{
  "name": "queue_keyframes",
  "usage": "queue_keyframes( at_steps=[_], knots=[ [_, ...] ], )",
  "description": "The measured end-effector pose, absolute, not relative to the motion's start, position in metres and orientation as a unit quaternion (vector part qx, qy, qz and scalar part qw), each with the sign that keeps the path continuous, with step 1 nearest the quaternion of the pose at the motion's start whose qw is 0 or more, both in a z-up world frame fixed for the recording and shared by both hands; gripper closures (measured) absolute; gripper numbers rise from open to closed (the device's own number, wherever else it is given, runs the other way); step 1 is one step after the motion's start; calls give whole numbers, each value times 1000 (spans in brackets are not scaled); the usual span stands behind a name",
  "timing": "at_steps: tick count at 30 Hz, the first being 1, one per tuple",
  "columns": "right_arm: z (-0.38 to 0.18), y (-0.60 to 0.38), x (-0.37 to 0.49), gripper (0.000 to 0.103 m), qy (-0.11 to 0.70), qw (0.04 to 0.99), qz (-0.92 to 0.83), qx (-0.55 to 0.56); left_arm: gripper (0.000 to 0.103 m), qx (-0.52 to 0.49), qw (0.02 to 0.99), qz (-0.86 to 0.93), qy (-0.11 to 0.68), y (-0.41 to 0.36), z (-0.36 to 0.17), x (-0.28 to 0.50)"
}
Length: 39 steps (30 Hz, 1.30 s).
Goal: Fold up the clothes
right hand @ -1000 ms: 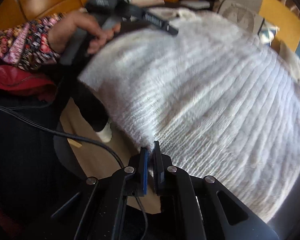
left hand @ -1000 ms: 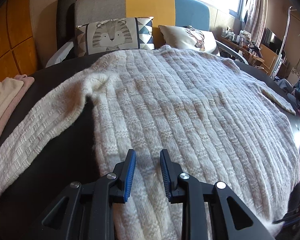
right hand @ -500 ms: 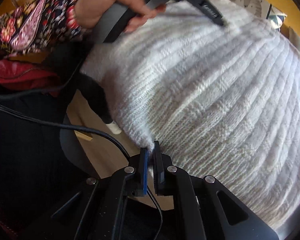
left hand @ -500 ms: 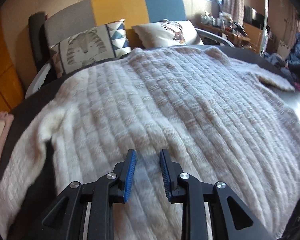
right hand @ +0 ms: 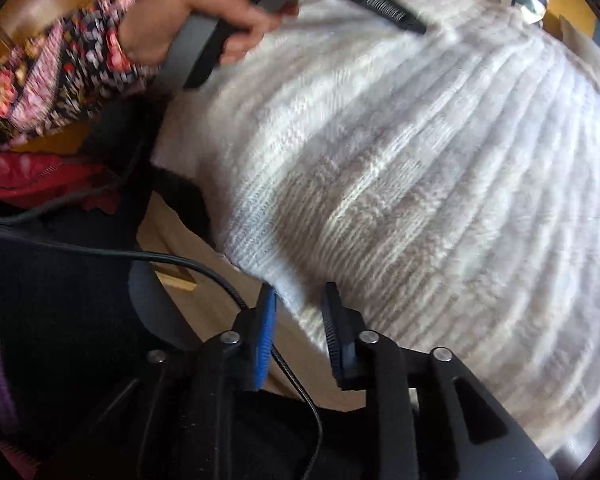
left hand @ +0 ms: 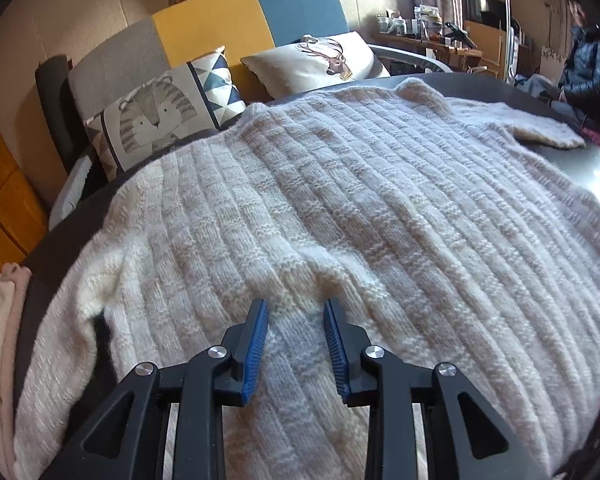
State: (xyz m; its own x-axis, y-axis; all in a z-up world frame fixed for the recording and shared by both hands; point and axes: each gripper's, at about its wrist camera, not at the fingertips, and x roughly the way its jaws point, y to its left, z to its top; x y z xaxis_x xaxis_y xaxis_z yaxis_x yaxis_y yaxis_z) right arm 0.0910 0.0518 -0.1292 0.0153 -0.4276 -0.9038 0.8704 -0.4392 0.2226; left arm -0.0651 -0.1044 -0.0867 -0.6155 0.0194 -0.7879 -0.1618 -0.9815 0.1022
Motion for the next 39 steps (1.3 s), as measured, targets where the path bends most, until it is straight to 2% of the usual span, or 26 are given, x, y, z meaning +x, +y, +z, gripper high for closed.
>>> queue_keyframes(
  at_steps=[2, 3, 7, 10, 14, 17, 18, 19, 22, 24, 29, 35, 39],
  knots=[
    [-109, 62, 91, 74, 198, 487, -695, 490, 74, -440, 54, 895, 53, -110, -84, -63],
    [-98, 71, 87, 70, 181, 477, -720, 471, 74, -441, 54, 895, 37, -110, -83, -63],
    [-78, 120, 45, 48, 53, 377, -817, 434, 74, -436, 70, 897, 12, -96, -81, -64],
    [-89, 152, 6, 48, -24, 266, -850, 454, 74, -428, 92, 897, 54, -67, -83, -67],
    [-114, 164, -21, 48, -1, 188, -845, 501, 74, -391, 89, 901, 163, -31, -92, -58],
    [-122, 192, -16, 59, -2, 169, -849, 500, 74, -380, 87, 902, 185, -27, -93, -53],
    [-122, 197, -15, 68, 4, 159, -853, 497, 74, -380, 88, 903, 182, -29, -93, -54],
    [-118, 205, -9, 69, 1, 152, -857, 493, 73, -382, 89, 903, 177, -30, -94, -55],
    [-114, 223, -5, 70, -49, 154, -855, 492, 73, -383, 91, 904, 170, -35, -95, -58],
    [-113, 218, -7, 70, -53, 153, -854, 494, 73, -381, 88, 903, 176, -35, -95, -58],
    [-105, 231, -3, 67, -146, 159, -858, 467, 73, -384, 90, 904, 163, -40, -89, -47],
    [-105, 222, 8, 67, -93, 178, -863, 463, 73, -398, 90, 909, 91, -58, -91, -32],
    [-121, 208, 7, 67, -29, 162, -859, 484, 73, -398, 92, 909, 84, -59, -94, -33]
  ],
)
